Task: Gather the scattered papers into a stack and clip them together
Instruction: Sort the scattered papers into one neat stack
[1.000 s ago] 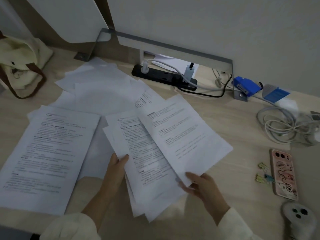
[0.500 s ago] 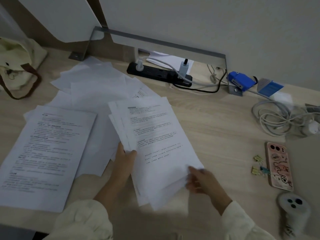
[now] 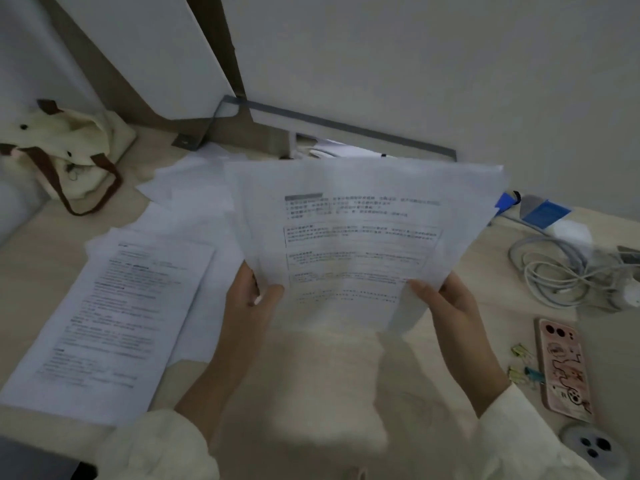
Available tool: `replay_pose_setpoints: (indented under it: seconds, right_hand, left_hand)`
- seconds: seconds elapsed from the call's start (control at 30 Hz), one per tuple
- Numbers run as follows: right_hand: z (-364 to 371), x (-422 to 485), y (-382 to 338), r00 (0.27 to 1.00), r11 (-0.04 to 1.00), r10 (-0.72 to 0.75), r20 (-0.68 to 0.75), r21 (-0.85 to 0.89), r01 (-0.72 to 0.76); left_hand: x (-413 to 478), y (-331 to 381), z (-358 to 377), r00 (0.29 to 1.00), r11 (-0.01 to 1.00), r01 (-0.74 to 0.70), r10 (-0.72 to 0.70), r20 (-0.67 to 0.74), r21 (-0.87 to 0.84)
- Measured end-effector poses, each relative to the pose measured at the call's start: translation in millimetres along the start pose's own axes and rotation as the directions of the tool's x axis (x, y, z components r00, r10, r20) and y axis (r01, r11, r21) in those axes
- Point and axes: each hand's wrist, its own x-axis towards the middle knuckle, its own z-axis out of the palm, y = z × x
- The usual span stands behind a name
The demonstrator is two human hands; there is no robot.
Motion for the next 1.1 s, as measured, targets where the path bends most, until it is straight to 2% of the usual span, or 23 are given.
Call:
replay_pose_setpoints:
  seconds: [0.23,0.33,0.5,0.63,0.7,0.83,0.93,1.1]
  right_hand:
    - [13,-8,36,0.981,0.984,0.166,-0.102,-0.056,-0.172]
    - [19,-11,42,0.973,0.978,0.189,-0.129,-0.067,-0.199]
    - [38,-10,43,0.976,0.971,0.202,-0.085,-0.115,-0.211]
    - [81,-12,54,0.947,0.927,0.322,0.000,-0.201,-0.316]
    - [113,-14,59,0.915,0.898,0.393,0.092,-0.251,-0.360]
    - [185,-16,78,0.828,0.827,0.513,0.228,-0.389,-0.406]
    - [237,-16,99,0.787,0.778,0.571,0.235,-0.462,-0.426]
    - [299,-14,128,0.799,0.699,0.584,0.141,-0.588,-0.407]
  left_hand:
    - [-5,-22,10,0.993,0.993,0.110,-0.112,0.040,0.044]
    - [0,-26,11,0.989,0.987,0.131,-0.136,0.053,0.088]
    - [7,-21,-14,0.994,0.987,0.109,-0.112,0.019,0.119]
    - [11,-23,-61,0.991,0.982,0.116,-0.103,-0.086,0.150]
    - [14,-28,-93,0.985,0.970,0.131,-0.103,-0.139,0.206]
    - [19,-44,-168,0.953,0.912,0.264,-0.197,-0.230,0.315]
    - [26,-58,-219,0.927,0.870,0.335,-0.235,-0.293,0.360]
    - [45,-83,-280,0.900,0.770,0.404,-0.237,-0.366,0.494]
